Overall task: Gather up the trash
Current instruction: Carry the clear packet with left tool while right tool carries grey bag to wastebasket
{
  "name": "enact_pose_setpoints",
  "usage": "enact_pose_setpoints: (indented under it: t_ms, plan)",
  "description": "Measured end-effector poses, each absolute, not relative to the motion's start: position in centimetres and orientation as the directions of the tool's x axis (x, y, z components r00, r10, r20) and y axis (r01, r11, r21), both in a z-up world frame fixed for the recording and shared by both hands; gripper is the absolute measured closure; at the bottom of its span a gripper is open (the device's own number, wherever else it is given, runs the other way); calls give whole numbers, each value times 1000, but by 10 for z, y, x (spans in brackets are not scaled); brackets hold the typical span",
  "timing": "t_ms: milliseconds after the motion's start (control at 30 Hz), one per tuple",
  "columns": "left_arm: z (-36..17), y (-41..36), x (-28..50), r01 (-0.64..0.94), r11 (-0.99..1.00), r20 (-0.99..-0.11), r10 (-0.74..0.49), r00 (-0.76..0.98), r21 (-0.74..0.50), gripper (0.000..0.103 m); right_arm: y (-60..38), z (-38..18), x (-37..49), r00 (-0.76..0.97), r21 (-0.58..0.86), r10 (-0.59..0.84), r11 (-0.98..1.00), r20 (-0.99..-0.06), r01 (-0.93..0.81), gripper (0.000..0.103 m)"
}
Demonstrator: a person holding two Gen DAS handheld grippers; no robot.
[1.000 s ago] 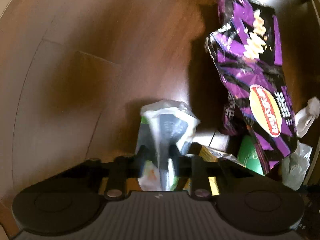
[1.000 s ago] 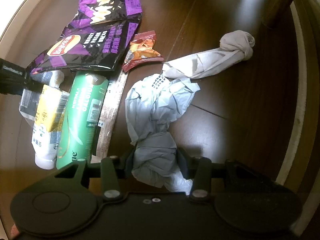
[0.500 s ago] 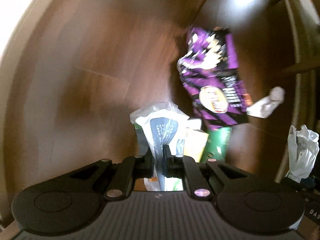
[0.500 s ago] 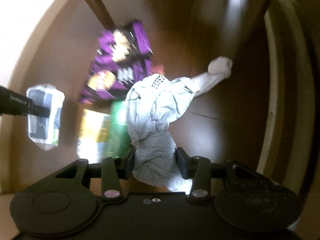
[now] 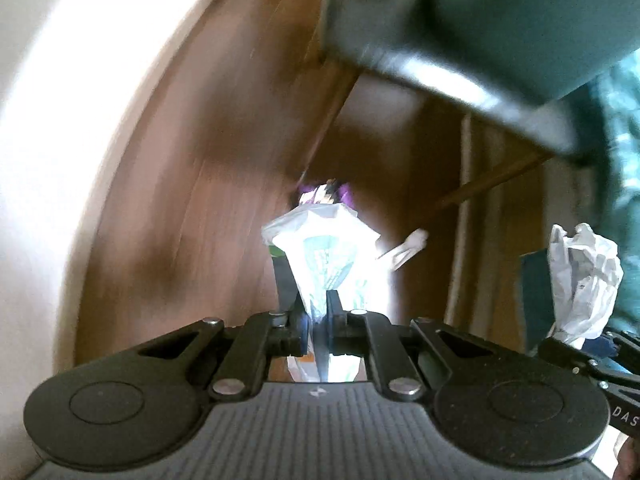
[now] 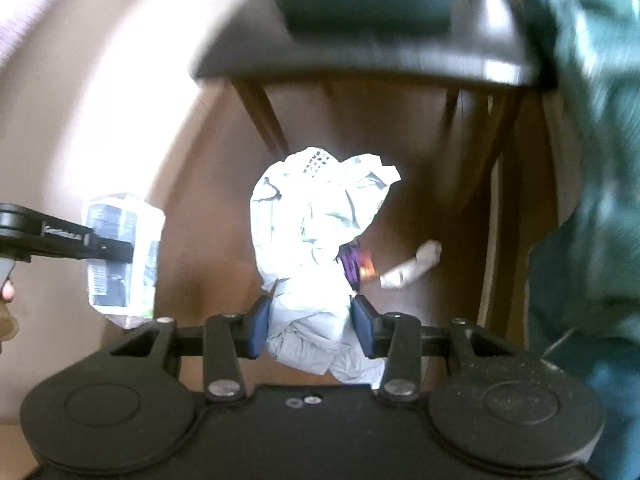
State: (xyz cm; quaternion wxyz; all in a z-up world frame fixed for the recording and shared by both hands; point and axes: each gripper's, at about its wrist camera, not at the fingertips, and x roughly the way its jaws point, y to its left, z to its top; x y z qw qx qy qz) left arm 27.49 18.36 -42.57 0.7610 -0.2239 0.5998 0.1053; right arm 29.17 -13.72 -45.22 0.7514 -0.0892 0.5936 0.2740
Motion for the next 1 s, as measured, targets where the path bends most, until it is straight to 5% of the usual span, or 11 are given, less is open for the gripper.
enact_pose_setpoints:
  t_ms: [467, 733, 1000]
  plan:
    - [-180, 178, 292, -266, 916, -869, -147, 473, -299, 95, -103, -204, 289, 330, 177, 387, 836, -861, -519, 60]
    - [-100, 151, 328, -158, 955, -814, -120, 568, -250, 95, -103, -126, 311, 451, 149, 409, 849, -793, -507, 60]
    - [-82, 127, 409, -165, 969, -822, -58, 566, -182, 95, -109, -111, 380, 462, 194, 469, 829, -752, -525, 60]
